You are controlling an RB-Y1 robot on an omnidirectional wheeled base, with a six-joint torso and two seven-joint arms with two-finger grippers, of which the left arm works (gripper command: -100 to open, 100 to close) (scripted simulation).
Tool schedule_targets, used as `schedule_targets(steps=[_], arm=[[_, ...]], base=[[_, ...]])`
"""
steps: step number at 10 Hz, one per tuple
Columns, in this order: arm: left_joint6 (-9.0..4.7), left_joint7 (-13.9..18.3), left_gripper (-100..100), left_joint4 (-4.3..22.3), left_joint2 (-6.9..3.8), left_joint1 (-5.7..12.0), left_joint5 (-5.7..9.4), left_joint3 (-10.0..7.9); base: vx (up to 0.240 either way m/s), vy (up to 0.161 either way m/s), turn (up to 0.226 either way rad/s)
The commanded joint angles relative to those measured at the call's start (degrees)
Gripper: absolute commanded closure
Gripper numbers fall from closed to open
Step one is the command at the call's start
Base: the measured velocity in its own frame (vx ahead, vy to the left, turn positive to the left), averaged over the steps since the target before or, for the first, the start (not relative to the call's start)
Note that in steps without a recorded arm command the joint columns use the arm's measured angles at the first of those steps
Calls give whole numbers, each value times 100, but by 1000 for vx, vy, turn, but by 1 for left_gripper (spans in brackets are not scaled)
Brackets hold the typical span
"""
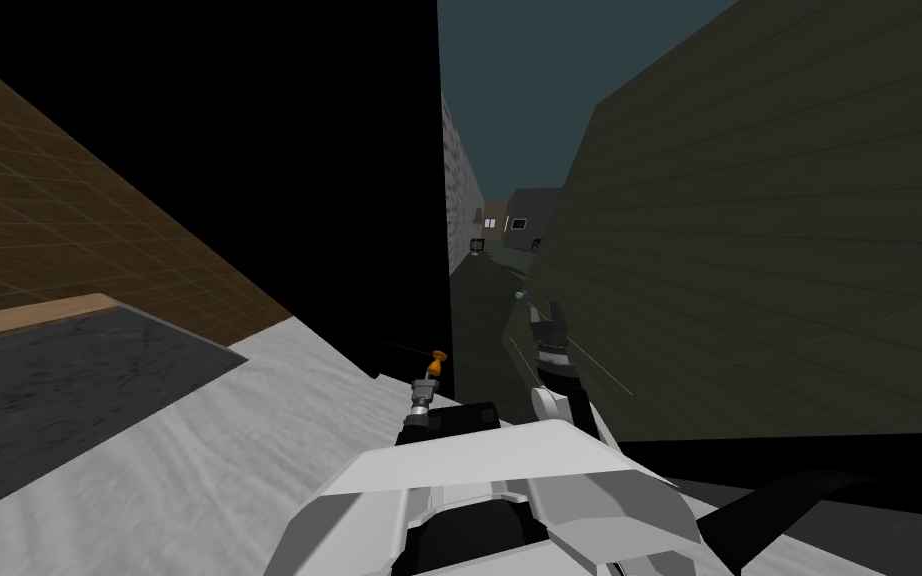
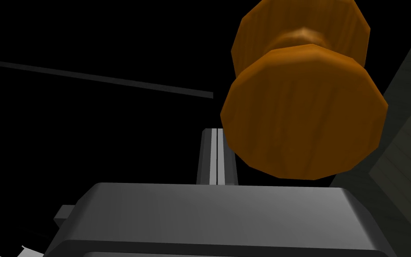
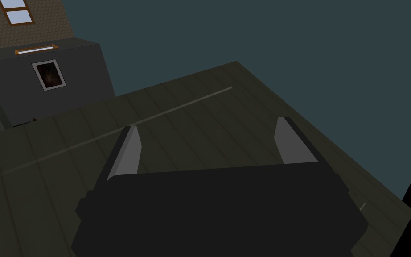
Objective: Push the door open
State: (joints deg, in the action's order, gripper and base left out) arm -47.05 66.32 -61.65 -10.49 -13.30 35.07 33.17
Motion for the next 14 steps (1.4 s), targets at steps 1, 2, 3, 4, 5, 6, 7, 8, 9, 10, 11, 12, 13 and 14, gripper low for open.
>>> schedule_targets(steps=[1,2,3,4,5,6,7,8,9,10,11,12,13,14], arm=[[-70,30,-100,-86,93,49,-71,159],[-96,49,-100,-86,80,44,-76,182],[-96,49,-100,-86,80,44,-76,182],[-107,56,-100,-85,75,43,-78,191],[-41,34,-100,7,-26,7,-9,41],[180,-42,-100,-61,13,35,40,-43],[274,-82,-100,-110,43,50,53,-67],[490,-173,-100,-224,112,86,84,-120],[490,-173,-100,-224,112,86,84,-120],[605,-221,-100,-284,148,105,101,-148],[719,-269,-100,-345,185,124,117,-177],[831,-315,-100,-403,220,142,134,-204],[831,-315,-100,-403,220,142,134,-204],[935,-359,-100,-458,254,159,149,-230]], base=[[-23,8,-24],[-11,17,-10],[-17,19,-13],[-15,4,-22],[14,24,21],[11,36,79],[-9,24,60],[-20,13,61],[-21,1,20],[-18,6,17],[-18,7,26],[-17,2,37],[-15,-2,9],[-13,-4,25]])
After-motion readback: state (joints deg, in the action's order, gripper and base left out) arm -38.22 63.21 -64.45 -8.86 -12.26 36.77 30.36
